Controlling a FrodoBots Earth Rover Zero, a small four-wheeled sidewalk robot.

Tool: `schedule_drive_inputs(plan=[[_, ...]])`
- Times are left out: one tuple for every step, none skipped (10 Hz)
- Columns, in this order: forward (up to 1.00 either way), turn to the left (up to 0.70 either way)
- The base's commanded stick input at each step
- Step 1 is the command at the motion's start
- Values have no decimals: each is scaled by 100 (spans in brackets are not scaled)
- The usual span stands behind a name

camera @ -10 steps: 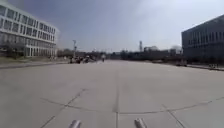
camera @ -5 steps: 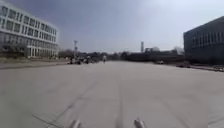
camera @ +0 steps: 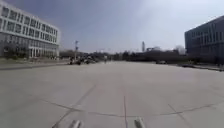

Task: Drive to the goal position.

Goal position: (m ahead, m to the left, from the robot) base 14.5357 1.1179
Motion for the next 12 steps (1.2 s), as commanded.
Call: schedule_drive_inputs(plan=[[85, -13], [85, -29], [85, -33], [85, -4], [85, 1], [85, 1], [85, 1], [85, 1], [85, 1], [85, 1], [85, 1], [85, 1]])
